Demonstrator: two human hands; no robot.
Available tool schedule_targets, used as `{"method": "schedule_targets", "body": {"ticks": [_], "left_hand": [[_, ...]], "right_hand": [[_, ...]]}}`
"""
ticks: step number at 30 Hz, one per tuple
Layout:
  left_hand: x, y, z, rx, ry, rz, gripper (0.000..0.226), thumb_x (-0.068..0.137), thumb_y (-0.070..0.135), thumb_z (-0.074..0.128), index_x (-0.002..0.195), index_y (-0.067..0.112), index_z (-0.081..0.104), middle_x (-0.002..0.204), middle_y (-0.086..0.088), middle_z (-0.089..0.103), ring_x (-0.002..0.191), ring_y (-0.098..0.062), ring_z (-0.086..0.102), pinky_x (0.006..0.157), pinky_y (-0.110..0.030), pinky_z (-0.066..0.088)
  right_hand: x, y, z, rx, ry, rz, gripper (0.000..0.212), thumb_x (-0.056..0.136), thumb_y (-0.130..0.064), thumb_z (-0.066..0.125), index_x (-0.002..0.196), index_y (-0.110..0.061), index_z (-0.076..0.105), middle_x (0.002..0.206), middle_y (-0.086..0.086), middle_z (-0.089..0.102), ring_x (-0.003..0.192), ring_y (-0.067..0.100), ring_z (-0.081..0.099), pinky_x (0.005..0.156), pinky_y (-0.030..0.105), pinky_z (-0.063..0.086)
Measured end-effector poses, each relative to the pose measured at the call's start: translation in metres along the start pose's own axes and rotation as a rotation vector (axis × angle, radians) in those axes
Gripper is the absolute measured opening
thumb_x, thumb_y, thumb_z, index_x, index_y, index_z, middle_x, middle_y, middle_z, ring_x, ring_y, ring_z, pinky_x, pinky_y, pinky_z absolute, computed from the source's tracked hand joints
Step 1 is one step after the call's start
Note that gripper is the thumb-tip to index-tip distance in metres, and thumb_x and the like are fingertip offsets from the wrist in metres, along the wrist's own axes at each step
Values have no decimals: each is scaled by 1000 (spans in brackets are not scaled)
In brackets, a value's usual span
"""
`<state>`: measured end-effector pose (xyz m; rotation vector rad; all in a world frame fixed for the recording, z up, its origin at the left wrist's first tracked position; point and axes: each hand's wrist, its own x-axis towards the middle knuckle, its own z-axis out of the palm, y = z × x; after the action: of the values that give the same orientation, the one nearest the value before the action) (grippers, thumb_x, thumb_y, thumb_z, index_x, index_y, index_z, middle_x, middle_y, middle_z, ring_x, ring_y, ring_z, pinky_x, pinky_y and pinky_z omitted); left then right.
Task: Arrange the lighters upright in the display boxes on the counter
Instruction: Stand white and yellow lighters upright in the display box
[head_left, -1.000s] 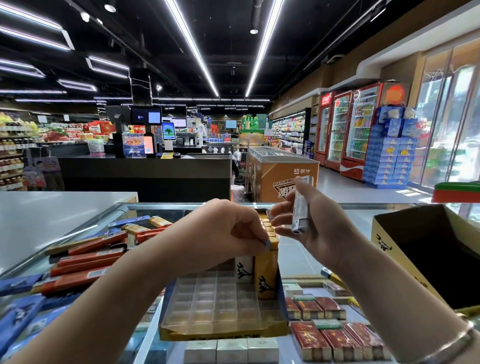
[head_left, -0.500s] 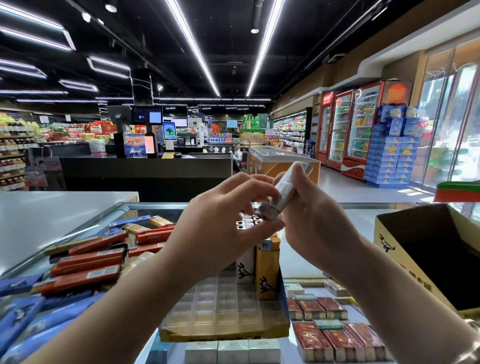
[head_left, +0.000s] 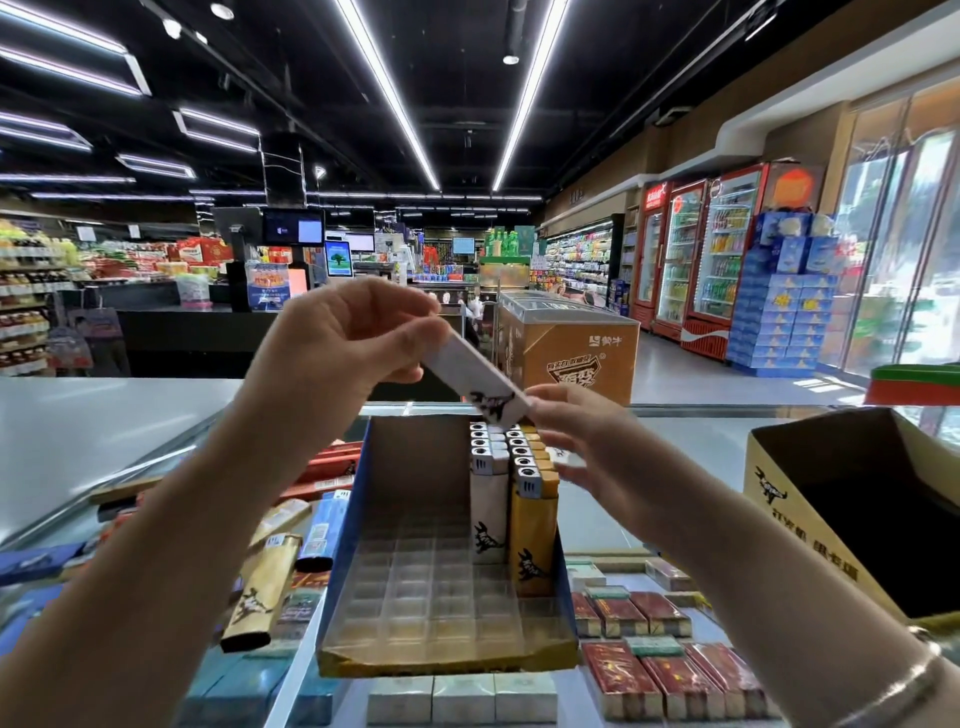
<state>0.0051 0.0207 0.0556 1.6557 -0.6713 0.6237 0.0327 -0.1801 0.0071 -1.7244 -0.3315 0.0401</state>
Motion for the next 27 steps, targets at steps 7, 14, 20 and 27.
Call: {"method": "schedule_targets", "body": {"ticks": [7, 14, 20, 27], "left_hand": [[-4, -9, 4, 254, -358, -66, 15, 60, 30, 72, 74, 26, 71, 72, 8, 71, 65, -2, 64, 61, -9, 48], [-11, -20, 20, 535, -446, 109, 20, 70, 29, 77, 71, 42, 63, 71, 17, 65, 66, 0, 60, 63, -19, 52], [-12, -18, 25, 629, -469, 199, 21, 73, 30, 75, 71, 44, 59, 73, 20, 60, 71, 1, 57, 62, -19, 50], [-15, -19, 31, 783, -539, 258, 33, 76, 35, 72, 63, 42, 43, 83, 18, 50, 72, 2, 52, 62, -13, 43]], "right_hand": [[0, 4, 2, -33, -16, 51, 36, 86, -15, 62, 119, -22, 49, 114, 4, 54, 110, 24, 52, 104, 49, 38], [-1, 3, 3, -44, -13, 35, 32, 86, -15, 61, 115, -24, 50, 107, 0, 56, 105, 20, 55, 102, 48, 40], [-1, 3, 2, -70, -25, 51, 36, 86, -15, 61, 118, -23, 48, 113, 3, 53, 109, 23, 52, 102, 48, 40], [0, 3, 2, -79, -34, 61, 32, 87, -16, 61, 114, -26, 48, 114, 4, 55, 110, 24, 52, 102, 48, 40]]}}
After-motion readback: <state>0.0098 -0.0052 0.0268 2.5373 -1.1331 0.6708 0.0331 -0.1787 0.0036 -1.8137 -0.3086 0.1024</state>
